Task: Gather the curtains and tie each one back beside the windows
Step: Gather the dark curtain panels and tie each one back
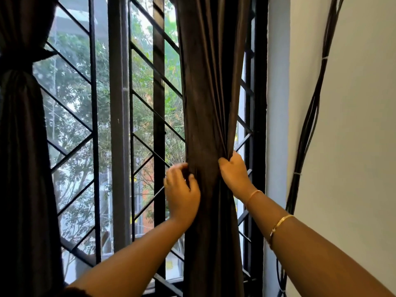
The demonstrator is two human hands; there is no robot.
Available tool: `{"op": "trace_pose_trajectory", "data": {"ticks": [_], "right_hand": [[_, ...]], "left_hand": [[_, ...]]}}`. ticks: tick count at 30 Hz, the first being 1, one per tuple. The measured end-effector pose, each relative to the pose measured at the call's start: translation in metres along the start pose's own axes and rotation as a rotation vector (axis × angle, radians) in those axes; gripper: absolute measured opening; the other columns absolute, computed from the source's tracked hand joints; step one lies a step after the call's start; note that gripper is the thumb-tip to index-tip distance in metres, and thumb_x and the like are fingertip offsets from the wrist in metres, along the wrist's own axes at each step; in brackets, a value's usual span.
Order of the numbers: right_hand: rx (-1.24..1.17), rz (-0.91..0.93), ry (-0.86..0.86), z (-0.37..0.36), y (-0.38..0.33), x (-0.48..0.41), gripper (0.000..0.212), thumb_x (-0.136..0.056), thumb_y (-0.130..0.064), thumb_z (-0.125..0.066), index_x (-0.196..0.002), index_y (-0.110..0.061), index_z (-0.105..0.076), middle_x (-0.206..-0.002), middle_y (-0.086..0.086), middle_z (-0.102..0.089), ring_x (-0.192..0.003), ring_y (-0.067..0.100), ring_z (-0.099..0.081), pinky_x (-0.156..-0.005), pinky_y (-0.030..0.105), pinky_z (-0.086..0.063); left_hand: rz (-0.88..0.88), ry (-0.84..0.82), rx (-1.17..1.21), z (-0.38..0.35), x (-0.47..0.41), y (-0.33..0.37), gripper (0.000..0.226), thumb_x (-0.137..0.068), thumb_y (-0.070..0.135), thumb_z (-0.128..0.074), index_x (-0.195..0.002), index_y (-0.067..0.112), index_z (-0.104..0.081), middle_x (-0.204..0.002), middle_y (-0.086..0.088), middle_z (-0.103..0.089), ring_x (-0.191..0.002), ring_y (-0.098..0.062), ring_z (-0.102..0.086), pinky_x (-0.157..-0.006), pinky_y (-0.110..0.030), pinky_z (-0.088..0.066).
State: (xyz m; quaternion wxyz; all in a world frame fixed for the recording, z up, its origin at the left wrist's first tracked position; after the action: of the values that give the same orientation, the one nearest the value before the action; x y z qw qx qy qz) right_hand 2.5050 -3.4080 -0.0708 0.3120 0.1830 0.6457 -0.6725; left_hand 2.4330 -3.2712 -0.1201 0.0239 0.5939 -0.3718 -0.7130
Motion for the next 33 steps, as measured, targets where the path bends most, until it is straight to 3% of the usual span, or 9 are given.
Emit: {"op": "trace_pose_trajectory", "data": {"ticks": [3,5,8,11,16,19,23,27,33], "right_hand": [[0.002,-0.024,-0.013,0.001,0.003,-0.001,0.031,-0.089,0.002,-0.040,-0.115,0.003,-0.057,-0.101,0.019,-0.063,-0.087,0.030,-0.058,-0.075,0.036,-0.050],[0.027,-0.036,-0.007,0.004,0.006,-0.002,0.029,-0.089,0.001,-0.041,-0.113,0.013,-0.054,-0.102,0.031,-0.061,-0.088,0.043,-0.058,-0.079,0.048,-0.050],[0.058,-0.058,-0.015,0.006,0.009,-0.004,0.032,-0.090,0.000,-0.041,-0.113,0.022,-0.046,-0.109,0.040,-0.054,-0.099,0.053,-0.053,-0.087,0.062,-0.044],[0.056,-0.047,-0.023,0.007,0.005,-0.002,0.033,-0.091,0.000,-0.039,-0.121,0.003,-0.053,-0.114,0.023,-0.061,-0.102,0.038,-0.058,-0.091,0.047,-0.050],[-0.004,-0.070,-0.036,0.007,0.009,-0.004,0.033,-0.092,-0.003,-0.040,-0.121,-0.009,-0.054,-0.107,0.013,-0.062,-0.094,0.027,-0.059,-0.082,0.036,-0.051],[-0.032,-0.064,-0.048,0.007,0.009,-0.005,0.033,-0.092,-0.004,-0.040,-0.120,-0.014,-0.053,-0.095,0.000,-0.061,-0.086,0.018,-0.057,-0.074,0.026,-0.048],[-0.029,-0.049,-0.033,0.009,0.011,-0.007,0.039,-0.092,-0.002,-0.039,-0.127,-0.012,-0.050,-0.093,-0.003,-0.058,-0.084,0.013,-0.056,-0.075,0.024,-0.045],[-0.009,-0.020,-0.028,0.010,0.011,-0.010,0.039,-0.091,-0.001,-0.038,-0.128,-0.010,-0.050,-0.095,-0.001,-0.059,-0.082,0.013,-0.055,-0.073,0.023,-0.045],[0.043,0.000,-0.007,0.007,0.013,-0.012,0.042,-0.091,-0.001,-0.037,-0.132,-0.010,-0.046,-0.088,-0.002,-0.055,-0.070,0.005,-0.048,-0.063,0.016,-0.041]], "left_hand": [[0.241,-0.064,-0.238,0.001,-0.017,-0.025,0.051,-0.087,0.027,-0.058,-0.131,0.013,-0.037,-0.133,-0.007,-0.044,-0.128,-0.029,-0.036,-0.107,-0.053,-0.025],[0.334,-0.226,-0.302,-0.005,-0.023,-0.039,0.054,-0.086,0.042,-0.056,-0.130,0.018,-0.035,-0.114,0.001,-0.056,-0.123,-0.026,-0.040,-0.108,-0.052,-0.021],[0.261,-0.362,-0.243,-0.010,-0.028,-0.040,0.026,-0.086,0.046,-0.057,-0.091,0.021,-0.051,-0.072,0.006,-0.053,-0.084,-0.021,-0.055,-0.075,-0.034,-0.042],[0.130,-0.404,-0.141,-0.014,-0.028,-0.032,0.026,-0.086,0.035,-0.062,-0.070,0.019,-0.048,-0.063,0.003,-0.045,-0.062,-0.017,-0.048,-0.054,-0.027,-0.036],[0.273,-0.467,0.095,-0.019,-0.026,-0.038,0.036,-0.086,0.026,-0.063,-0.116,0.018,-0.044,-0.111,-0.003,-0.051,-0.094,-0.017,-0.058,-0.074,-0.025,-0.048],[0.282,-0.568,0.193,-0.025,-0.021,-0.033,0.049,-0.087,0.005,-0.053,-0.131,0.023,-0.041,-0.124,0.001,-0.041,-0.090,-0.013,-0.060,-0.061,-0.015,-0.051],[0.193,-0.533,0.141,-0.017,-0.026,-0.030,0.029,-0.086,0.002,-0.049,-0.102,0.024,-0.057,-0.093,-0.001,-0.061,-0.073,-0.013,-0.059,-0.062,-0.027,-0.052],[0.021,-0.398,-0.091,0.001,-0.039,-0.031,0.005,-0.087,0.018,-0.054,-0.084,0.017,-0.051,-0.061,0.001,-0.046,-0.052,-0.014,-0.042,-0.052,-0.029,-0.036],[0.055,-0.392,-0.004,0.010,-0.044,-0.038,0.017,-0.091,0.007,-0.045,-0.082,0.021,-0.043,-0.077,-0.005,-0.051,-0.058,-0.014,-0.049,-0.050,-0.026,-0.041]]}}
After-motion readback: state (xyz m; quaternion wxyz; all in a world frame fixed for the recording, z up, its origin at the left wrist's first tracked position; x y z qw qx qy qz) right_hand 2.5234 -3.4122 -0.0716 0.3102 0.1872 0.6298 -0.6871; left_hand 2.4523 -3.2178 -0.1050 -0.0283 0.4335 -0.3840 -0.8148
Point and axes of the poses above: each hand's wrist, its own x-axis away from the middle knuckle, its own z-axis out of the back of the hand, y = z × x, the point moved 8 cm from there along -x, towards the middle knuckle
